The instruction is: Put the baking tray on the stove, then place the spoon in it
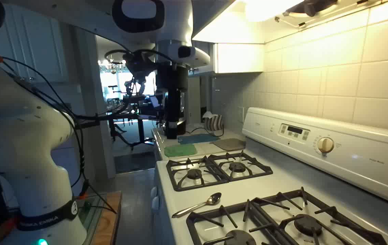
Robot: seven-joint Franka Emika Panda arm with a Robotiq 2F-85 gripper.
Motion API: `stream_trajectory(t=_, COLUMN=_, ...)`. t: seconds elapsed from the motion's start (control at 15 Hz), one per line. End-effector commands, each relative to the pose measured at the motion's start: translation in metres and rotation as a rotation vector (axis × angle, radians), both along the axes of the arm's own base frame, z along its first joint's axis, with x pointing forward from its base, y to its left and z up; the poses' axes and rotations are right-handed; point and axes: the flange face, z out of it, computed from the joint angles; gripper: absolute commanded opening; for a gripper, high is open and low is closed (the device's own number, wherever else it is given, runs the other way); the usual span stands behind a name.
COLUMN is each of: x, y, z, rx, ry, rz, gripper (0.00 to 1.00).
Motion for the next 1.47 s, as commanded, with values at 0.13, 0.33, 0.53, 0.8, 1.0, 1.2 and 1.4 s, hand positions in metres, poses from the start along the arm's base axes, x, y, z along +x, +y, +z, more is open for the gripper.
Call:
stream_trajectory(t=0.13, x=0.000, y=0.000, z=0.000, rx=0.000, ry=0.001, rz=0.000, gripper=1.00)
stream_trajectory(t=0.33, x=0.000, y=0.000, z=0.000, rx=0.000, ry=0.001, rz=0.000, gripper=1.00)
stream_trajectory(t=0.53, x=0.000, y=0.000, z=0.000, rx=0.000, ry=0.001, rz=0.000, gripper=1.00)
stream_trajectory(t=0.8, x=0.010, y=-0.002, z=-0.013, rx=-0.027, ry=0.016, rz=-0.013, gripper=1.00)
stream_trajectory(t=1.0, x=0.031, y=-0.007, z=-0.043, rx=-0.038, ry=0.023, rz=-0.006, gripper=1.00)
stream_trajectory(t=1.2, x=0.049, y=-0.013, z=-0.068, rx=-0.027, ry=-0.008, rz=0.014, gripper=1.00)
stream_trajectory(t=1.4, x=0.069, y=-0.028, z=-0.086, rx=-0.040, ry=-0.067, rz=0.032, gripper=1.00)
